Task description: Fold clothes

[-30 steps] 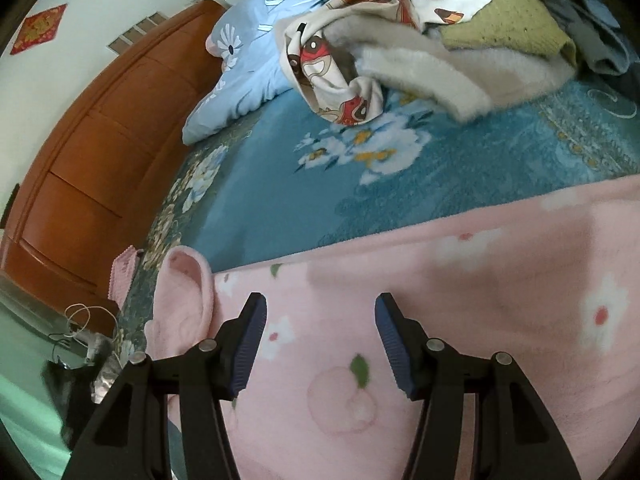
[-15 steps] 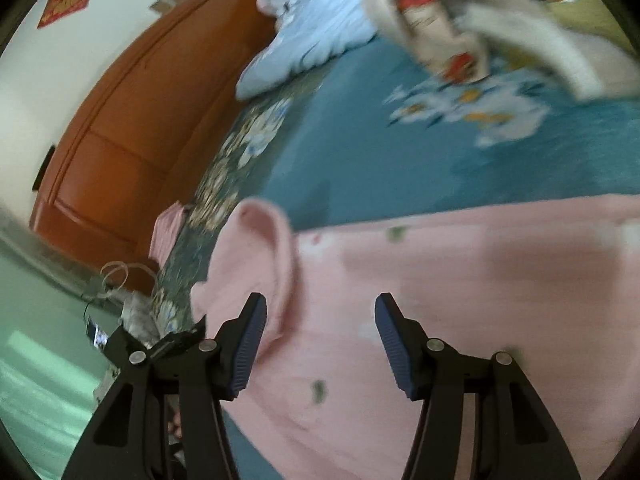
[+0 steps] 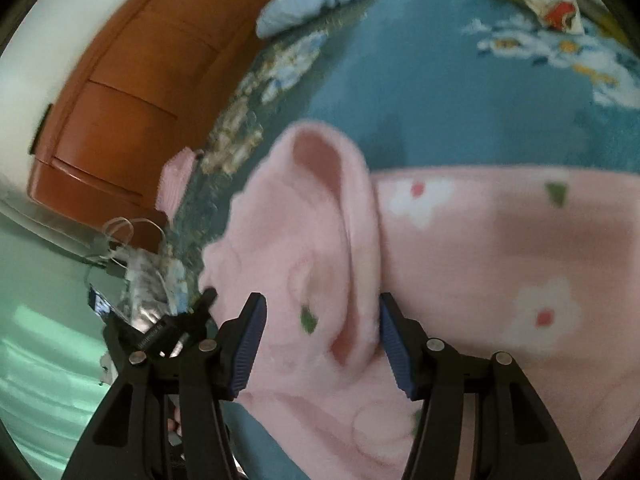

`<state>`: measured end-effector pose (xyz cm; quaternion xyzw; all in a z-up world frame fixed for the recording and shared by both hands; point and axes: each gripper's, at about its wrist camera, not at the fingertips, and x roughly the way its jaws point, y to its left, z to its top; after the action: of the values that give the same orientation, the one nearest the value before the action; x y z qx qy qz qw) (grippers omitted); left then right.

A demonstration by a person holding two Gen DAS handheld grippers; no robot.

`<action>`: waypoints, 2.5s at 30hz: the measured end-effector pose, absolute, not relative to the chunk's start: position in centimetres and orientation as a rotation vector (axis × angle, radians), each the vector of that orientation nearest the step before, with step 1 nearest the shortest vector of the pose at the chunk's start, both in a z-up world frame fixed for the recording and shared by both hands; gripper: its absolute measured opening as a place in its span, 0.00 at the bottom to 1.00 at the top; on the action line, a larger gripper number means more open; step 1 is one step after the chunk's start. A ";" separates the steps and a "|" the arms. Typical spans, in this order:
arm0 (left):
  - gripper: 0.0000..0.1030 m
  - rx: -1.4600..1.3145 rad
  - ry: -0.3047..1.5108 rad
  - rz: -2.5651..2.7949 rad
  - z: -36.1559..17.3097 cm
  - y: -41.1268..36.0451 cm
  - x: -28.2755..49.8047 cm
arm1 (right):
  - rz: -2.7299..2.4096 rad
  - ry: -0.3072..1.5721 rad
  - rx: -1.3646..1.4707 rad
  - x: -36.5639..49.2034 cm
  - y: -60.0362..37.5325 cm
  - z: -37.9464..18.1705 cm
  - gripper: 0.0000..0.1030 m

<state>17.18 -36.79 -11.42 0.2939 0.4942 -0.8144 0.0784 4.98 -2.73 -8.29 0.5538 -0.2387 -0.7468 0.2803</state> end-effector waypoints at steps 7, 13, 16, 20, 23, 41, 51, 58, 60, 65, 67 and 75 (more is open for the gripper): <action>0.04 0.876 1.469 -2.448 -11.3 -36.6 16.6 | -2.016 -0.664 1.511 6.3 -3.7 -8.0 0.09; 0.04 0.874 1.525 -2.440 -11.7 -37.1 16.5 | -2.130 -0.847 1.261 7.5 1.6 -0.8 0.08; 0.04 0.867 1.532 -2.445 -11.6 -37.0 16.5 | -2.338 -0.684 0.997 8.3 4.0 8.6 0.08; 0.04 0.878 1.520 -2.446 -11.5 -36.8 16.4 | -2.340 -0.417 0.923 7.6 -1.8 14.9 0.08; 0.04 0.862 1.597 -2.437 -11.8 -37.5 17.0 | -2.227 -0.224 1.070 6.4 -9.6 11.1 0.08; 0.06 0.811 1.992 -2.330 -14.0 -39.3 17.9 | -1.841 -0.329 1.304 2.8 -18.4 -2.0 0.52; 0.46 0.612 2.241 -2.314 -14.2 -39.9 18.9 | -1.978 -0.602 1.387 0.8 -9.1 -4.3 0.52; 0.61 0.665 2.024 -2.476 -12.0 -38.6 17.6 | -2.071 -0.734 1.342 3.2 -1.6 -4.5 0.52; 0.59 0.716 1.917 -2.512 -11.6 -37.8 16.8 | -2.080 -0.751 1.341 4.2 -0.1 -4.8 0.52; 0.12 0.780 1.539 -2.588 -9.7 -35.8 15.8 | -2.096 -0.811 1.376 6.0 2.8 -5.6 0.52; 0.10 0.686 1.513 -2.565 -9.0 -36.1 17.0 | -2.107 -0.840 1.379 6.4 3.9 -5.7 0.52; 0.10 0.747 1.645 -2.355 -12.6 -38.5 17.9 | -2.161 -0.908 1.371 7.9 8.1 -5.7 0.52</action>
<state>17.91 -38.55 -12.57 0.2506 0.5520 -0.7905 0.0867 7.90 8.08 -5.74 0.4934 -0.3267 -0.7779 0.2115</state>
